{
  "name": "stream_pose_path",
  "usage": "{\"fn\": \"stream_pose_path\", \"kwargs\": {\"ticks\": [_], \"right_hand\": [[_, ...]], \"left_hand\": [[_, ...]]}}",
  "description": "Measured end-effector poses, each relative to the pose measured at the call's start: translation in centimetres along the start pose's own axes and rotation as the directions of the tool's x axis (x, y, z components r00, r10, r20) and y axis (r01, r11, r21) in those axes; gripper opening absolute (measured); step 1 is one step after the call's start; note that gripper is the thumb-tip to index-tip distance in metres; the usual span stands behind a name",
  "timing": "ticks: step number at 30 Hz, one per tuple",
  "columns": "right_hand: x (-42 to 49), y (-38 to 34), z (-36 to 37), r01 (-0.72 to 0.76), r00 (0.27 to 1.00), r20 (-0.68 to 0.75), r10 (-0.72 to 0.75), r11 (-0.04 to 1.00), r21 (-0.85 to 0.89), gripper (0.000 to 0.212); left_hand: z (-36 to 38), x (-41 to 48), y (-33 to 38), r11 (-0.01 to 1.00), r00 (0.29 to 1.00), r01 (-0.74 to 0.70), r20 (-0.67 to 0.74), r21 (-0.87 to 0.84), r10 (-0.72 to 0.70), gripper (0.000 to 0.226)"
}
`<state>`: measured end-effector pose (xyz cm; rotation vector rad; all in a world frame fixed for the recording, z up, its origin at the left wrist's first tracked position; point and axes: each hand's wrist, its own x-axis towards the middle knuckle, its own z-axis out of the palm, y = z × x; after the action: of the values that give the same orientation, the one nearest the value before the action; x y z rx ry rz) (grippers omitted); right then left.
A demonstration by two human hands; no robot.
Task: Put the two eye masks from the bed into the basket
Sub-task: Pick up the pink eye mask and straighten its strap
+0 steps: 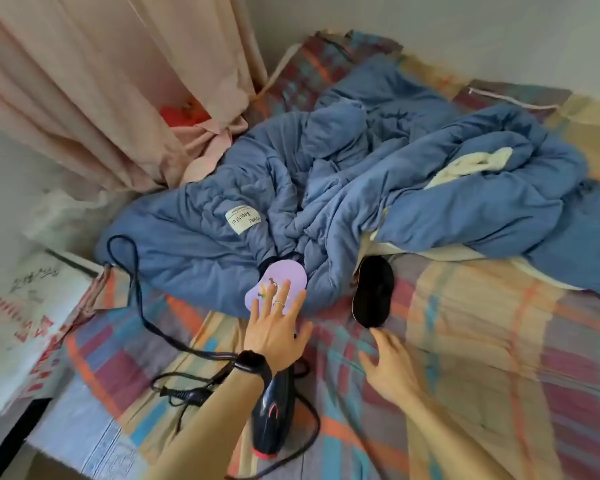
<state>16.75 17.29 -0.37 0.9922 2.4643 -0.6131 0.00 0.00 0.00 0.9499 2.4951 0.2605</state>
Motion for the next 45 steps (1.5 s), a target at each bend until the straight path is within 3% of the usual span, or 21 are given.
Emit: {"fn": "stream_pose_path", "kwargs": {"ticks": [7, 13, 16, 18, 20, 22, 25, 27, 29, 31, 32, 34, 36, 37, 39, 41, 43, 45], "right_hand": [[10.1, -0.3, 2.8, -0.161, 0.983, 0.070, 0.172, 0.976, -0.144, 0.069], [10.7, 0.8, 4.1, -0.075, 0.997, -0.053, 0.062, 0.950, -0.303, 0.025], [8.9, 2.6, 4.0, -0.060, 0.996, -0.071, 0.053, 0.993, -0.106, 0.023], [7.0, 3.1, 3.5, -0.136, 0.971, -0.164, 0.172, 0.968, 0.212, 0.018], [4.5, 2.8, 1.9, -0.115, 0.945, -0.189, 0.266, 0.814, 0.569, 0.014], [0.7, 2.4, -0.9, -0.102, 0.959, -0.088, 0.268, 0.620, 0.778, 0.018], [-5.5, 3.8, -4.9, -0.066, 0.971, -0.055, 0.234, 0.480, 0.875, 0.029], [-9.9, 5.4, -7.1, -0.063, 0.975, -0.020, 0.220, 0.362, 0.930, 0.026], [-14.3, 7.2, -8.6, -0.083, 0.981, 0.045, 0.187, 0.200, 0.976, 0.022], [-18.2, 9.4, -9.8, -0.110, 0.981, 0.101, 0.166, 0.047, 0.993, 0.020], [-20.0, 10.7, -10.2, -0.122, 0.978, 0.116, 0.173, 0.027, 0.992, 0.019], [-23.4, 13.4, -10.6, -0.136, 0.976, 0.114, 0.183, 0.112, 0.984, 0.018], [-26.8, 15.5, -11.0, -0.115, 0.992, 0.094, 0.081, 0.309, 0.944, 0.013], [-28.4, 16.3, -11.2, -0.093, 0.994, 0.105, -0.009, 0.397, 0.913, 0.020], [-32.9, 17.9, -12.3, 0.036, 0.978, 0.087, -0.189, 0.564, 0.825, 0.041], [-33.5, 17.6, -12.0, 0.198, 0.969, -0.027, -0.247, 0.700, 0.686, 0.037], [-33.9, 17.1, -11.9, 0.305, 0.951, -0.165, -0.260, 0.719, 0.625, 0.016], [-34.9, 17.7, -12.1, 0.318, 0.948, -0.214, -0.238, 0.642, 0.698, 0.012]], "left_hand": [[4.1, 5.1, -4.3, 0.997, 0.998, -0.038, -0.039, 0.063, 0.040, 0.058], [4.5, 5.2, -5.2, 0.992, 0.997, -0.073, 0.020, 0.103, 0.071, 0.059], [3.3, 4.7, -3.9, 0.992, 0.998, -0.059, 0.036, 0.109, 0.056, 0.060], [2.0, 4.3, -2.2, 0.995, 0.998, -0.037, 0.049, 0.093, 0.032, 0.060], [0.8, 3.1, 0.0, 0.997, 0.999, -0.023, 0.048, 0.076, 0.019, 0.062], [-0.2, 0.6, 2.8, 1.000, 0.999, -0.019, 0.050, 0.013, 0.019, 0.067], [-0.4, -4.4, 7.9, 0.984, 0.986, 0.005, 0.167, -0.179, 0.025, 0.088], [-0.2, -8.2, 11.8, 0.943, 0.965, 0.047, 0.260, -0.329, 0.043, 0.093], [0.1, -11.9, 15.7, 0.895, 0.945, 0.085, 0.319, -0.439, 0.067, 0.067], [0.3, -15.5, 18.9, 0.886, 0.960, 0.051, 0.268, -0.461, 0.084, 0.032], [0.4, -17.4, 20.3, 0.872, 0.972, 0.056, 0.225, -0.486, 0.064, 0.023], [0.2, -21.0, 22.5, 0.820, 0.983, 0.103, 0.182, -0.563, 0.001, 0.017], [-0.3, -24.0, 24.4, 0.788, 0.986, 0.125, 0.162, -0.603, -0.032, 0.014], [-0.4, -25.2, 25.3, 0.774, 0.986, 0.133, 0.160, -0.619, -0.042, 0.013], [-1.6, -29.1, 28.3, 0.745, 0.989, 0.130, 0.144, -0.654, -0.047, 0.012], [-1.8, -29.5, 28.8, 0.721, 0.990, 0.115, 0.143, -0.683, -0.023, 0.012], [-1.9, -29.9, 29.3, 0.687, 0.993, 0.112, 0.107, -0.718, -0.050, 0.014], [-2.4, -31.2, 30.5, 0.605, 0.997, 0.075, 0.038, -0.793, -0.073, 0.017]]}}
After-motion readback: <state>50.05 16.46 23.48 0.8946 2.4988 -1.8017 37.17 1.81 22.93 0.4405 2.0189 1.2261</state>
